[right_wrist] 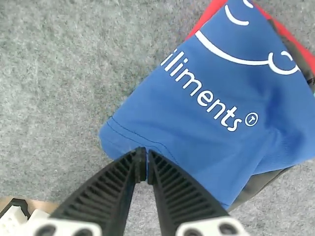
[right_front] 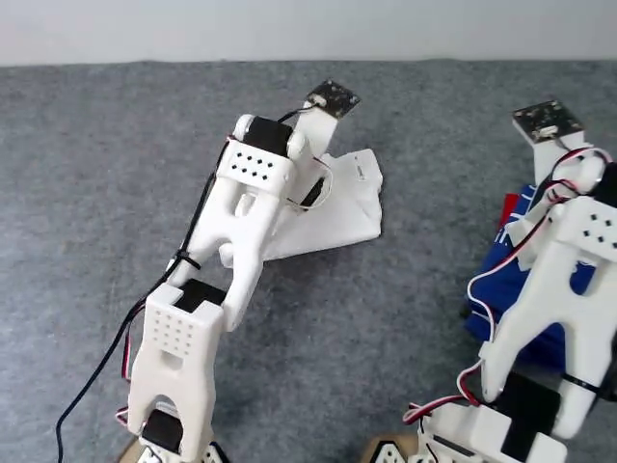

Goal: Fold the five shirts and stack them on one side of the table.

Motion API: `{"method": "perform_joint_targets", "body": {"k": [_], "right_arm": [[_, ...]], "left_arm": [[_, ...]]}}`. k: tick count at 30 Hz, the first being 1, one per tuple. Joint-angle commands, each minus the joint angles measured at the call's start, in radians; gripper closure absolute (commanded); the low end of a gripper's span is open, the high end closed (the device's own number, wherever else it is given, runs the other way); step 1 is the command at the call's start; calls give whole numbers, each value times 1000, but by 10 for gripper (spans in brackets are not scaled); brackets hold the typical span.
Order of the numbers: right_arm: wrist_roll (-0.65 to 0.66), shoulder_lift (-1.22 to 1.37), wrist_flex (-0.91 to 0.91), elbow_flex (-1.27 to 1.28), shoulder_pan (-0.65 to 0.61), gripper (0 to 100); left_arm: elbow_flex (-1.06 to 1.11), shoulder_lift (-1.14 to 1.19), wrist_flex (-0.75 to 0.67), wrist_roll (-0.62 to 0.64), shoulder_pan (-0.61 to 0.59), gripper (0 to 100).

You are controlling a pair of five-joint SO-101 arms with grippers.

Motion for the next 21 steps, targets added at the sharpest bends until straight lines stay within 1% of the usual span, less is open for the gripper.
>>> {"method": "perform_joint_targets", "body": {"k": [1,7,13,17,21], "right_arm": [[-14,-41,30,-5,-5,987],[-14,-41,28,-5,-5,987],[-14,-41,24,32,-10,987],[-11,-42,24,86,-7,987],[-9,-50,24,89,-5,987]], "left_arm": [[-47,-69,-78,14,21,986],[-48,-69,-100,14,78,986],[-41,-64,-210,14,104,986],[-53,-6,-264,11,127,985],[-116,63,-267,14,137,984]]}}
